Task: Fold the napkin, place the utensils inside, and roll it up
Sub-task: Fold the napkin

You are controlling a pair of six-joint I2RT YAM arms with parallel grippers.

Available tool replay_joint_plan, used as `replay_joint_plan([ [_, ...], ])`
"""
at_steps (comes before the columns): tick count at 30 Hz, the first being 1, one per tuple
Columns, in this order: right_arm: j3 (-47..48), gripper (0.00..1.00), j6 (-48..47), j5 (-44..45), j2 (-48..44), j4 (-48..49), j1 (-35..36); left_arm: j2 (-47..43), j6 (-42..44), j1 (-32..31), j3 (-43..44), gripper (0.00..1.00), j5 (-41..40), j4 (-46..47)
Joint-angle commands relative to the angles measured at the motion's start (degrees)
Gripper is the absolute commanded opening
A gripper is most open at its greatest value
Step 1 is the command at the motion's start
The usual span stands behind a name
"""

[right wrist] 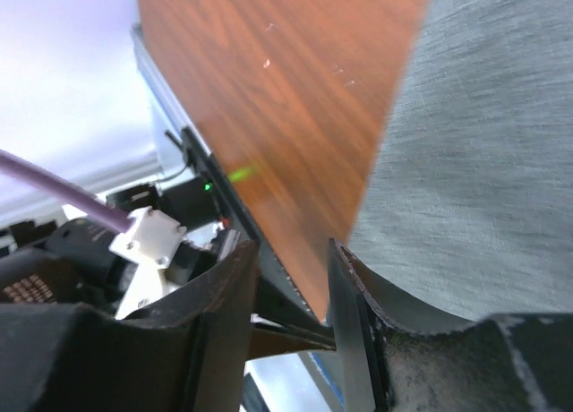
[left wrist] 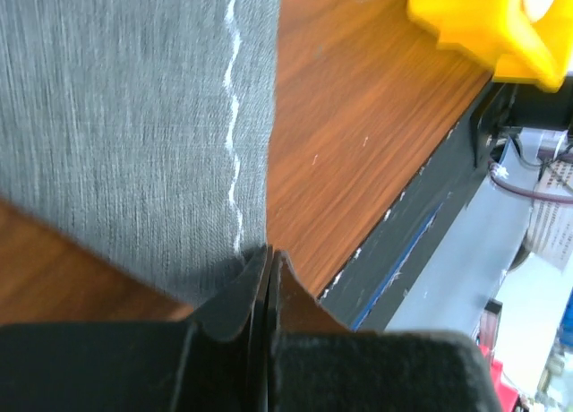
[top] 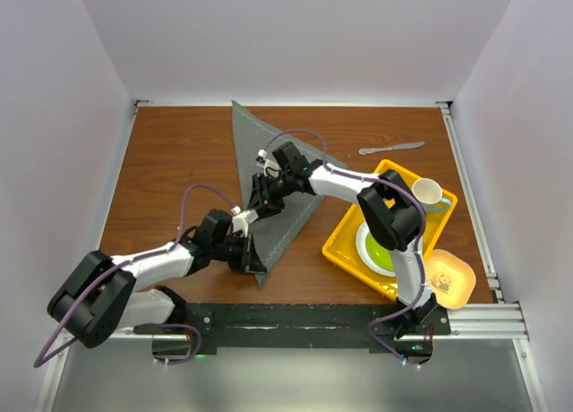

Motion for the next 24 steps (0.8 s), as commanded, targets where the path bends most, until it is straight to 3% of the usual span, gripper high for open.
replay_joint_plan([
  [1,-1.5,0.42,3.7,-2.9,-0.7,6.6,1.0,-3.2,-1.6,-0.4,-3.9,0.00,0.6,3.8],
  [4,-1.6,0.41,2.8,-2.9,-0.8,5.3,1.0,-3.3,-3.1,-0.4,-5.9,0.00,0.9,6.9],
  [8,-3.5,0.41,0.7,-2.1,-3.2,2.9,1.0,-9.0,-4.2,-0.7,-1.5,0.00,1.9,4.5],
  [14,-11.2,0.43,0.0,-2.3,-7.0,4.7,3.7,-19.5,-1.5,1.1,11.3,0.17,-3.9,-2.1],
  [19,-17.8,0.43,0.9,-1.8,-9.9,10.2,6.2,-10.6,-0.4,7.3,17.7,0.06,-11.7,4.7],
  [24,-21.3,0.41,1.5,-4.2,-10.6,13.2,7.6,9.8,-4.5,15.3,24.1,0.00,-9.3,19.8],
])
